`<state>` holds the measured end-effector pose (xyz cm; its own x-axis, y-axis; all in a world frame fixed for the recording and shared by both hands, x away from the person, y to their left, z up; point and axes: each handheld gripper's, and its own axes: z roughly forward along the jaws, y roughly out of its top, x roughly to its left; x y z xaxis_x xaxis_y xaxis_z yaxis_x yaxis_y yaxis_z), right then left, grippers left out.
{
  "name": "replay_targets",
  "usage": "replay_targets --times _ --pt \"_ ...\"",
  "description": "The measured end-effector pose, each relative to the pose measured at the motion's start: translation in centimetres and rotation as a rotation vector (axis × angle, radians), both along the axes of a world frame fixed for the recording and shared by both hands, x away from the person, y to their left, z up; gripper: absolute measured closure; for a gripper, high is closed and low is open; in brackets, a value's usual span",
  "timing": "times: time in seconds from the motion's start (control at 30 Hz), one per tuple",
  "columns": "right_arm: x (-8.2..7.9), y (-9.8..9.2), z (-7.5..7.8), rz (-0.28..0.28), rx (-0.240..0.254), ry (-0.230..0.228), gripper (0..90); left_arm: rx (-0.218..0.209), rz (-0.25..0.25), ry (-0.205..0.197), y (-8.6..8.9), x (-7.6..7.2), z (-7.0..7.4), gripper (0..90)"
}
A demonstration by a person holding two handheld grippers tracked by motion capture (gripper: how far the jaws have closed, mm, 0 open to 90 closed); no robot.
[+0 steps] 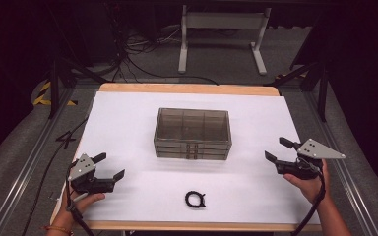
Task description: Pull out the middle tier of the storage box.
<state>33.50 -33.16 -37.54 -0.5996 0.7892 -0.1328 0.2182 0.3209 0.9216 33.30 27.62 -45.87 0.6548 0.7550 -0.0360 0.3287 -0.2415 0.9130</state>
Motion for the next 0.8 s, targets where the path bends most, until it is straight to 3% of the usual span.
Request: replay_targets --times 0.47,0.7,0.8 --pt "1.9 2.4 1.1 0.061 0.014 -0.013 32.8 0.003 -0.003 0.001 0.0 0.0 0.0 8.1" --pt "2.9 3.9 1.5 0.104 0.023 -0.013 46.2 0.007 -0.002 0.000 -0.1 0.0 0.0 8.1" --pt "3.4 4.6 1.6 0.130 0.032 -0.010 57.8 0.011 -0.004 0.002 -0.1 0.0 0.0 8.1"
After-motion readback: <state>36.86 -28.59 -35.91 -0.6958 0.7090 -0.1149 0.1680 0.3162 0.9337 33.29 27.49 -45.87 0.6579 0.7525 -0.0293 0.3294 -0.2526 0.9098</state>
